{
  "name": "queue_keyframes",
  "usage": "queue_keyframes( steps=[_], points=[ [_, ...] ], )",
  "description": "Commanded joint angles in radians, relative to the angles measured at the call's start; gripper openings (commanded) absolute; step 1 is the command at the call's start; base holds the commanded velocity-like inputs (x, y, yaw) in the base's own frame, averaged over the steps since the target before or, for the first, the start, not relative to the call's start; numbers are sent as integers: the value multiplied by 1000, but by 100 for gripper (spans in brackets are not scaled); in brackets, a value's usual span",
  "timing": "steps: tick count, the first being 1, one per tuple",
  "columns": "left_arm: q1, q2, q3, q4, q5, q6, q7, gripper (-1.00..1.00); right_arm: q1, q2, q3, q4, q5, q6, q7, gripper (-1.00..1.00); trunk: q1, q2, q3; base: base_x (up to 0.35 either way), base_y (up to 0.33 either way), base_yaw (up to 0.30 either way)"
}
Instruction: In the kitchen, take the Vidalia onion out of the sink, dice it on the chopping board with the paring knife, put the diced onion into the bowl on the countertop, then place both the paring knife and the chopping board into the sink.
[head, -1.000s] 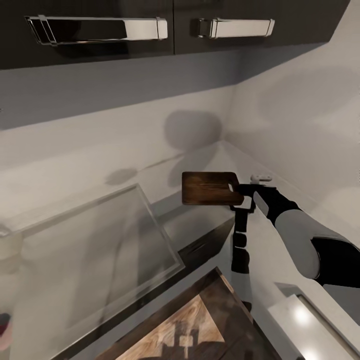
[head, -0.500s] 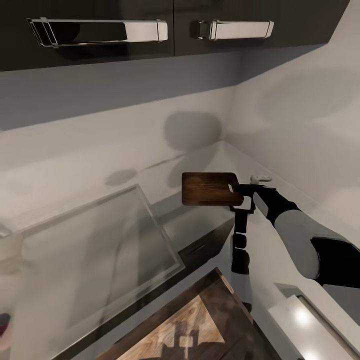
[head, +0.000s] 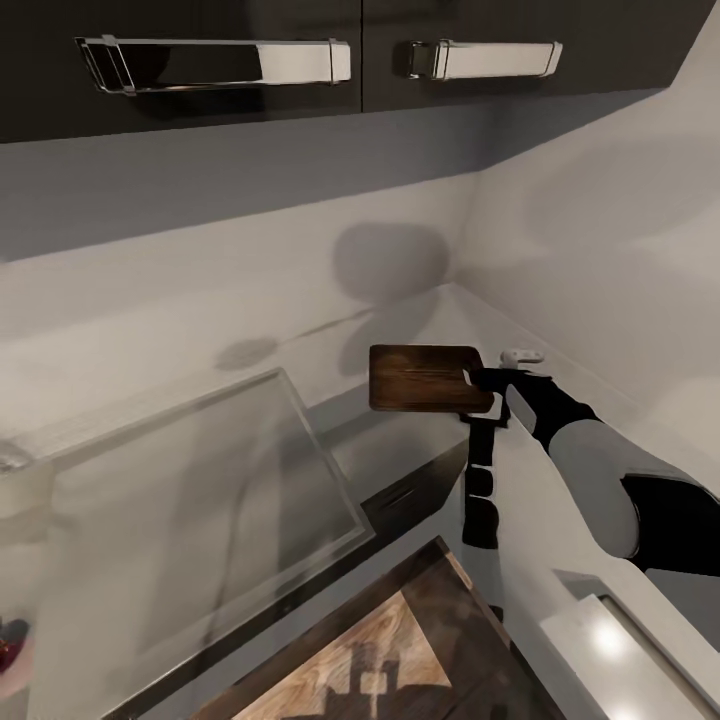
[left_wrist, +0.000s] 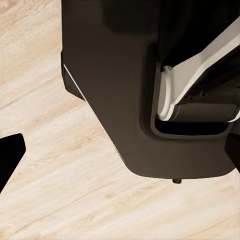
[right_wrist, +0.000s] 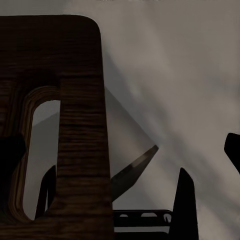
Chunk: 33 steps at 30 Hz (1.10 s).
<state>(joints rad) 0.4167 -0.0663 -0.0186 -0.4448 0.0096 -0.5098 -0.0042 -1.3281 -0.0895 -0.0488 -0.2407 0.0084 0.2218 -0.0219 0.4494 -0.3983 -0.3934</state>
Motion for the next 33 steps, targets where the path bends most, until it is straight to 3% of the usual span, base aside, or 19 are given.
queue_keyframes(
  steps=[1,11,33],
  points=[
    [1,0,-1,-2,1,-1,0,100,0,0,-5,-2,0,5,-1,100,1,-2,-1,0,0,6],
    [1,-1,-1,4,1,-1,0,100,0,0,-5,-2,1,6,-1,100,1,-2,-2,0,0,1],
    [1,-1,-1,6,1,-1,0,100,0,0,-5,-2,-1,7,-1,100,1,-2,-34,0,0,0]
  ],
)
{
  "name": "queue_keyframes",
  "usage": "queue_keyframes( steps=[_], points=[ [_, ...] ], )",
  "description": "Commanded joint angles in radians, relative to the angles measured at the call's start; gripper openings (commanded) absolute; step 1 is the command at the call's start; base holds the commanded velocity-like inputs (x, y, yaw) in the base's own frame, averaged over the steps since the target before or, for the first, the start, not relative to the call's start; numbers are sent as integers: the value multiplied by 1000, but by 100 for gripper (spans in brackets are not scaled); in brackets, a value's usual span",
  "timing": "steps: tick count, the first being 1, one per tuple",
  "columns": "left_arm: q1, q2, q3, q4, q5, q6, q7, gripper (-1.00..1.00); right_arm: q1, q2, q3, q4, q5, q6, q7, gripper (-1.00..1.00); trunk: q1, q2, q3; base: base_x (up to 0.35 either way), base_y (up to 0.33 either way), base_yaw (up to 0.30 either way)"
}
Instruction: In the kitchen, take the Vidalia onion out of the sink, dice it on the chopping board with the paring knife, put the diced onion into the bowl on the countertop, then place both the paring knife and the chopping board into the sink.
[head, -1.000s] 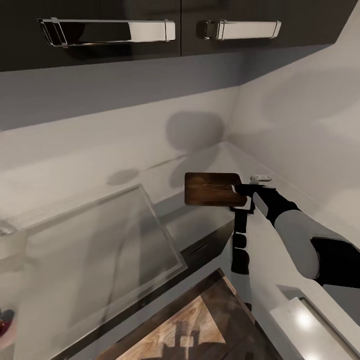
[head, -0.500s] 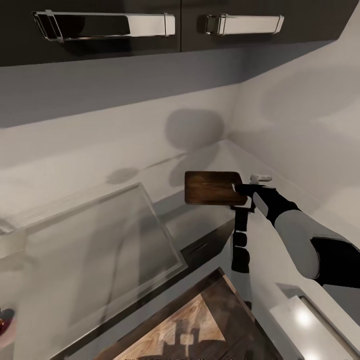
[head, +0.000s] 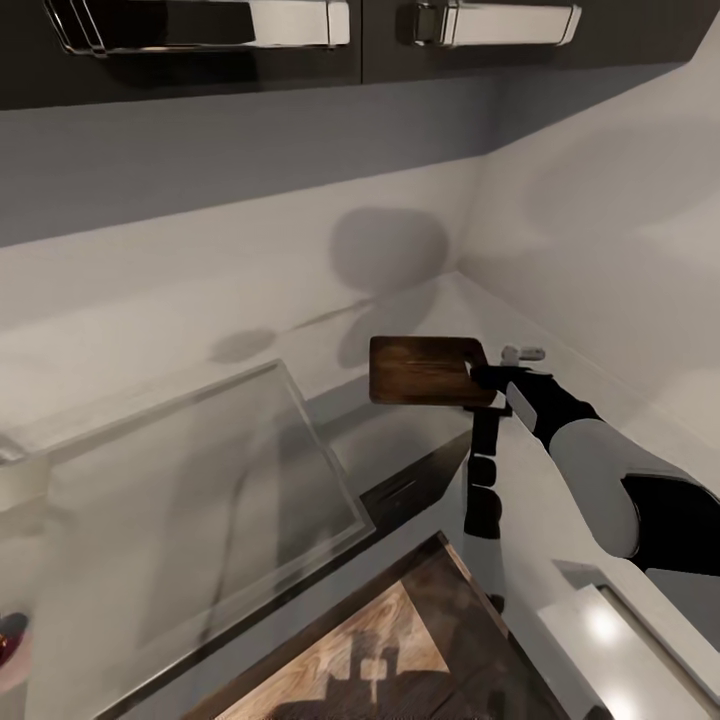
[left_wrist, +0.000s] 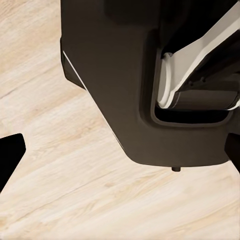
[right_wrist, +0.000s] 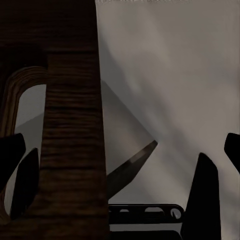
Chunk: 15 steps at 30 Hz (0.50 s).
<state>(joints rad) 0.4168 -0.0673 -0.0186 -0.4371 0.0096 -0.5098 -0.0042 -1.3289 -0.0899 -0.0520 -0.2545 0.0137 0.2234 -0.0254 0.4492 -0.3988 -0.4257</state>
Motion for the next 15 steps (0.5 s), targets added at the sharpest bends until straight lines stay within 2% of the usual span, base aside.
queue_keyframes(
  steps=[1,12,13,15],
  points=[
    [0,0,-1,-2,1,-1,0,100,0,1,-2,12,-6,5,2,100,1,-1,-3,0,0,0],
    [0,0,-1,-2,1,-1,0,100,0,1,-2,12,-6,5,2,100,1,-1,-8,0,0,0],
    [0,0,-1,-2,1,-1,0,100,0,1,-2,12,-6,5,2,-100,1,-1,-8,0,0,0],
    [0,0,-1,-2,1,-1,0,100,1,1,-2,12,-6,5,2,-100,1,-1,-8,0,0,0]
  ],
)
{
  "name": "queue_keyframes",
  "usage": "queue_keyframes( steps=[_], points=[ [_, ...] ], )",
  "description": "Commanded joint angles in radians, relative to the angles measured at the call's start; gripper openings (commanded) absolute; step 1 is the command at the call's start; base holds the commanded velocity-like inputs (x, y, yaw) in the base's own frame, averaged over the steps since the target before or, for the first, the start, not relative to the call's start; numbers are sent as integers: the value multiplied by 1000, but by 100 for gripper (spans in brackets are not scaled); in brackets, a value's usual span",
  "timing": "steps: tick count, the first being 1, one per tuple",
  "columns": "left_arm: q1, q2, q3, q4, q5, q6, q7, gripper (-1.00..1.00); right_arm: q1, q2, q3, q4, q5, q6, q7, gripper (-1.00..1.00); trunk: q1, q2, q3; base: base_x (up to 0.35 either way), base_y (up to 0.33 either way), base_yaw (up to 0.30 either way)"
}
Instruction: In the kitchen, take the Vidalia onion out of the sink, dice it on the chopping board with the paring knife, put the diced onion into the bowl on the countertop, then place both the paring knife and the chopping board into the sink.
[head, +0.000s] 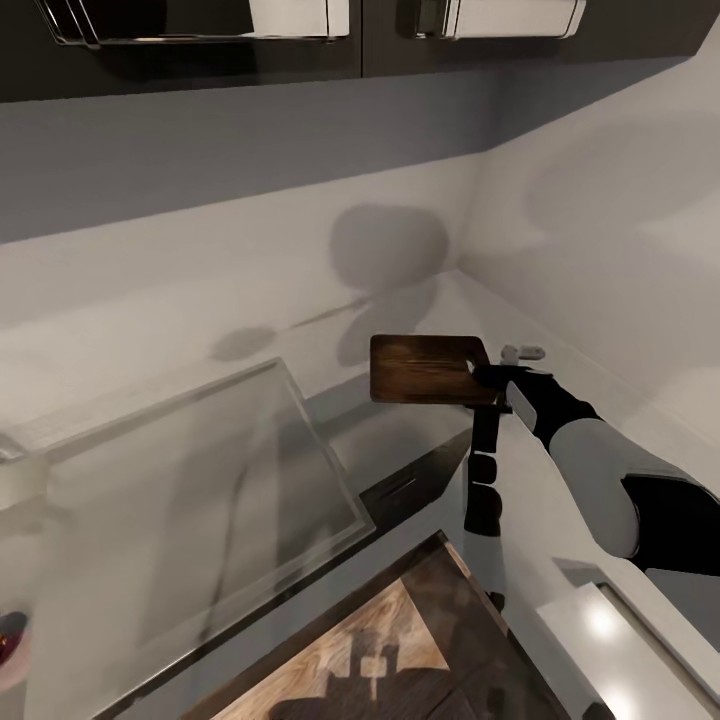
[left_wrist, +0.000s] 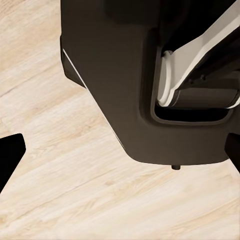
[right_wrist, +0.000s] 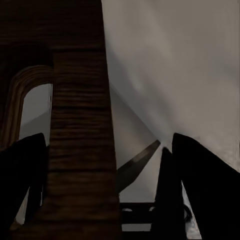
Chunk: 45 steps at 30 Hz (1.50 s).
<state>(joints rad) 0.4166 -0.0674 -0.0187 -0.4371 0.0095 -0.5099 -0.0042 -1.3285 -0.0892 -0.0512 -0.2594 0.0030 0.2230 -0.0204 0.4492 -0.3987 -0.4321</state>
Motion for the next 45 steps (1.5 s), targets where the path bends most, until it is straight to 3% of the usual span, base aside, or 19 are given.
queue_keyframes(
  steps=[1,12,45],
  points=[
    [1,0,-1,-2,1,-1,0,100,0,0,-2,17,5,6,-3,-100,1,-1,-2,0,0,0],
    [1,0,-1,0,1,-1,0,100,0,0,-2,17,5,6,-3,-100,1,-1,0,0,0,0],
    [1,0,-1,4,1,-1,0,100,0,0,-2,17,5,6,-4,-100,1,-1,52,0,0,0]
  ],
)
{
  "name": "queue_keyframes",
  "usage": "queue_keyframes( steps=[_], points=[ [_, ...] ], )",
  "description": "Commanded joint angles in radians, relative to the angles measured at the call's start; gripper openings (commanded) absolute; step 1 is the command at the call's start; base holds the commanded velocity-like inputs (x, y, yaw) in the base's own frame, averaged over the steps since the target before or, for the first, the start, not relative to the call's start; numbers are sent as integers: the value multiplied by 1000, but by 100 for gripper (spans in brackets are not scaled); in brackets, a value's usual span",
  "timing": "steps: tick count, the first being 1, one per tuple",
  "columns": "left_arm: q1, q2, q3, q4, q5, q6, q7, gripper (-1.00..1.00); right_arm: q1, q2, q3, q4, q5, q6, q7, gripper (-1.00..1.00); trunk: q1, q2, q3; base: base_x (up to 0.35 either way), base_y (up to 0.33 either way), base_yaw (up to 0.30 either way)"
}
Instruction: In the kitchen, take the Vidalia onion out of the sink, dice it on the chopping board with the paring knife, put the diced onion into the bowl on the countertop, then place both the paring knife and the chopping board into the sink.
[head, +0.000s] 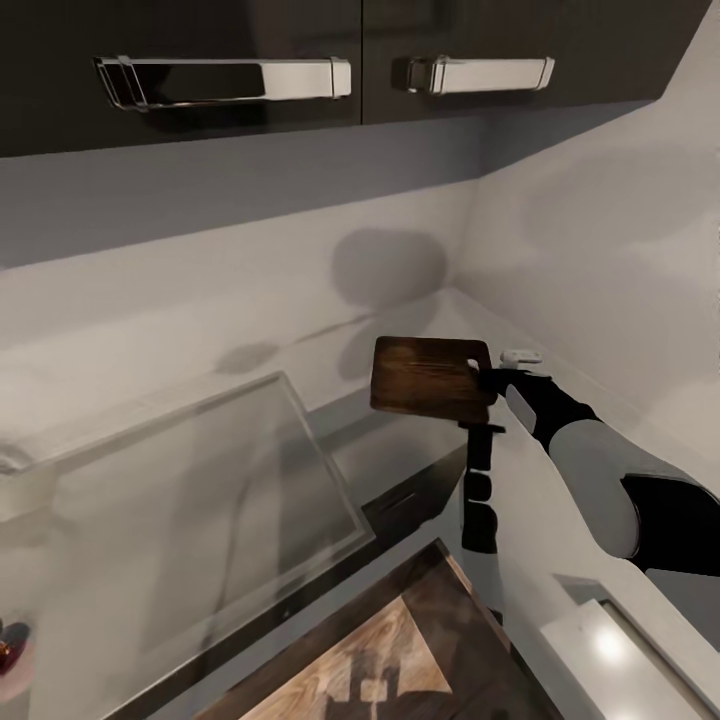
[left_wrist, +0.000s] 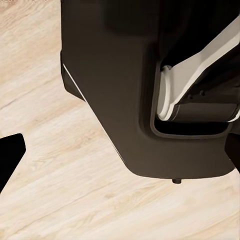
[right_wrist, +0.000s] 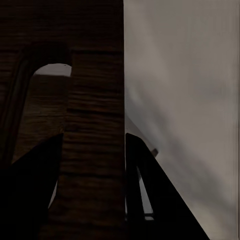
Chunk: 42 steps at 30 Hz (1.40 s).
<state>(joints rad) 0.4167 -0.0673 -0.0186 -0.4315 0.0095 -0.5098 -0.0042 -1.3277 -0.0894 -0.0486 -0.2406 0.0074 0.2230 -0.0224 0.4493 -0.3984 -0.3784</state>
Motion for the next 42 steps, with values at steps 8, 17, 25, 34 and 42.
queue_keyframes(
  steps=[8,17,25,34,42],
  points=[
    [1,0,-1,-1,1,-1,0,100,-1,0,-5,-2,0,6,-1,-100,1,-2,11,-50,4,0],
    [1,1,-1,-1,1,-1,0,100,-1,0,-5,-2,0,6,-1,-100,1,-2,26,-218,90,0],
    [1,1,-1,-1,1,-1,0,100,-1,0,-5,-2,0,6,-1,-100,1,-2,37,-233,104,0],
    [1,0,-1,3,1,-1,0,100,2,-1,-5,-1,1,5,1,-100,1,-2,38,-233,94,0],
    [0,0,-1,5,1,-1,0,100,2,0,-5,-2,0,6,0,-100,1,-2,38,-233,87,0]
  ],
)
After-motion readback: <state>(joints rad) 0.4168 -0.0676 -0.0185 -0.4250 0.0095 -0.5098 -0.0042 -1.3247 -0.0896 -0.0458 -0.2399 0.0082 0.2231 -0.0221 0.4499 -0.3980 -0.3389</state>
